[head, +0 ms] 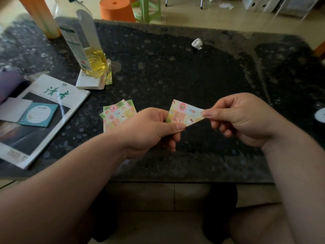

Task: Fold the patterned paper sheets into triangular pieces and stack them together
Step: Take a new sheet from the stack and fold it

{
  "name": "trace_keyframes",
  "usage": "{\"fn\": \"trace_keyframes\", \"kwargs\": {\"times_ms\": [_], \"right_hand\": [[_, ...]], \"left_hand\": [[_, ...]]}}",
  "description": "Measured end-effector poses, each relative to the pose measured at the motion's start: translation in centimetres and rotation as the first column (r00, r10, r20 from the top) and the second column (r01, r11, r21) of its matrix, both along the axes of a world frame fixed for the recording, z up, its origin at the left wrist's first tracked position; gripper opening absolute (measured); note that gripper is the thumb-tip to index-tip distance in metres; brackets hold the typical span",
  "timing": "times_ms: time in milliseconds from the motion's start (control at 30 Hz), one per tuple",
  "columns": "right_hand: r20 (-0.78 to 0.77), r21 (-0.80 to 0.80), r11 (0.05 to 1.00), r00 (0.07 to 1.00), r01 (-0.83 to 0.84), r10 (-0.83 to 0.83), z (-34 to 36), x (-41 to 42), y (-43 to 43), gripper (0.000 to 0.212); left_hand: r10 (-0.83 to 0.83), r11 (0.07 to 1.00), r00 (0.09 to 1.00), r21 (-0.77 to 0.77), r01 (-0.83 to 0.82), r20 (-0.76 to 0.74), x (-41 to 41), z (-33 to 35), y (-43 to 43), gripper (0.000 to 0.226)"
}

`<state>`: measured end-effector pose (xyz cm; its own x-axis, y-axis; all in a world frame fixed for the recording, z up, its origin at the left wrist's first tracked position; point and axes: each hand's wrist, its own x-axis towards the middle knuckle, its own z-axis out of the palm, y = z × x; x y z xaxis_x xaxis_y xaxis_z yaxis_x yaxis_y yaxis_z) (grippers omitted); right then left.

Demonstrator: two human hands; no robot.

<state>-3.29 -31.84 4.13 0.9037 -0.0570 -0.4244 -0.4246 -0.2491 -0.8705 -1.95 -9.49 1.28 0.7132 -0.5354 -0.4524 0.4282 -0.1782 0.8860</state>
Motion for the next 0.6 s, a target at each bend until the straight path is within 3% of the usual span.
{"fn": "trace_keyframes", "kwargs": {"times_ms": [133,200,267,400,500,600], "right_hand": [[0.089,0.148,0.939,0.942,0.309,-0.324,1.0,1.2,-4.5,0.029],[0.132,0.176,0.916,0.914,0.36,-0.384,0.7,1.0,-5.2,0.035],[0.128,0.132,0.949,0.944,0.287,-0.304,-0.2,0.4,-3.6,0.04],[0.001,0.145,0.987,0.998,-0.063,0.063,-1.3,-1.1,1.5,0.038],[0.05,0.191,0.981,0.999,-0.029,0.02,-2.1,-1.5,3.5,0.013],[0.081,0.201,0.977,0.992,0.075,-0.093,-2.4,-1.0,4.0,0.017]], "left_hand": [[0.036,0.999,0.998,0.041,-0.034,-0.048,-0.1,-0.3,0.8,0.012],[0.097,0.995,0.991,0.012,-0.096,-0.093,0.0,-0.4,1.0,0.012],[0.122,0.992,0.984,-0.016,-0.125,-0.131,-0.1,-0.5,0.9,0.011],[0.138,0.986,0.98,-0.072,-0.149,-0.142,-0.2,-0.7,-0.2,0.011],[0.138,0.982,0.982,-0.113,-0.153,-0.133,-0.4,-0.6,-1.1,0.013],[0.146,0.979,0.981,-0.123,-0.163,-0.13,-0.2,-0.7,-1.4,0.014]]}}
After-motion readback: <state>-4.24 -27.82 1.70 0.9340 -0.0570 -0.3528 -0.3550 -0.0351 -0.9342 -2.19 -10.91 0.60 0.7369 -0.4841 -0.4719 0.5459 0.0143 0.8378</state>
